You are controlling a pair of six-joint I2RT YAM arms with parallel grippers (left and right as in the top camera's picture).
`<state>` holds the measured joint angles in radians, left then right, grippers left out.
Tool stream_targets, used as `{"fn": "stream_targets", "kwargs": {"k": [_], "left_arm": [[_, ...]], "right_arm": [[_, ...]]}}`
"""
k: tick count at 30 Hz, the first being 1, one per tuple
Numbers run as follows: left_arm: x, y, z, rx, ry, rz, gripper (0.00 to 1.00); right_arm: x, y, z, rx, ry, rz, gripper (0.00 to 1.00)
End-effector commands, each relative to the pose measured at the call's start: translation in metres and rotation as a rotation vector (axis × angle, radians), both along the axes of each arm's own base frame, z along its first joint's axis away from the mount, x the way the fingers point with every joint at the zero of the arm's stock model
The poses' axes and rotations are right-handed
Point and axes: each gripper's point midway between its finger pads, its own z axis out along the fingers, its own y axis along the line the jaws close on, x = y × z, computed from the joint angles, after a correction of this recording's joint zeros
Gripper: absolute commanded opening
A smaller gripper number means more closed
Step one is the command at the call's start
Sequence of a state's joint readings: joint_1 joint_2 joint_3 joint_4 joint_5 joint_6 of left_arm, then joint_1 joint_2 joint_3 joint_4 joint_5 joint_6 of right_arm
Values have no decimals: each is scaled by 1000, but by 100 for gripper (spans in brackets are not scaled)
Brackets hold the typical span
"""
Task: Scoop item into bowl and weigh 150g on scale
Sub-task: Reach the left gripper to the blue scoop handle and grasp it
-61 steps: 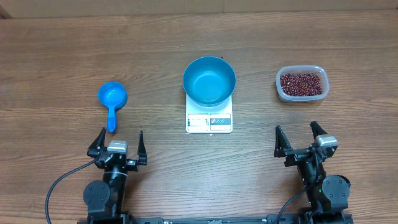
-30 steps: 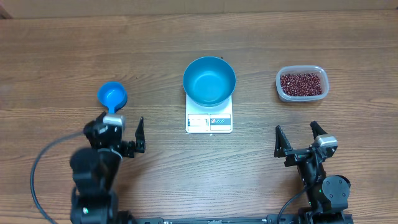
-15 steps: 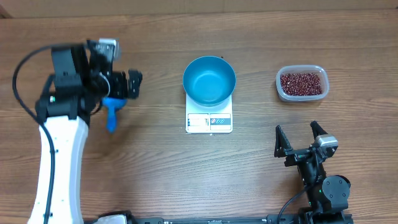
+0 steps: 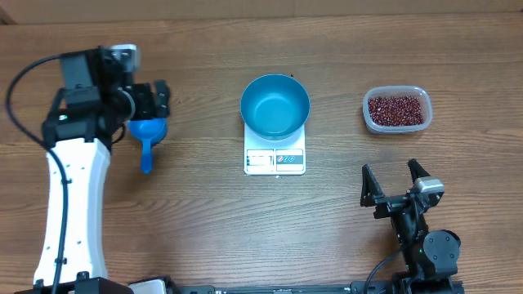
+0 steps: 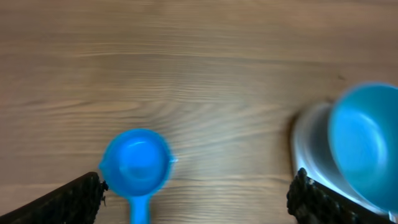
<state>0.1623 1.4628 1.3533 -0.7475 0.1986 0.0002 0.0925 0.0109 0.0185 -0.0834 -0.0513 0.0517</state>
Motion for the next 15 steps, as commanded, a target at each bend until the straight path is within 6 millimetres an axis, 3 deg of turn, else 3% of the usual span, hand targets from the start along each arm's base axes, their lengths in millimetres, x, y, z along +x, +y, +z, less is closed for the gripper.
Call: {"fn": "stream_targets", "kwargs": {"k": [1,6,15], "left_arm": [[4,42,-3,-1,13,184,94],[9,66,-36,-8,91,226,88],[29,73,-106,-13,216,208,72]], "right_arm": [[0,0,-3,4,1,-2,100],[0,0,-3,4,1,-2,100],[0,0,-3,4,1,-2,100]]}}
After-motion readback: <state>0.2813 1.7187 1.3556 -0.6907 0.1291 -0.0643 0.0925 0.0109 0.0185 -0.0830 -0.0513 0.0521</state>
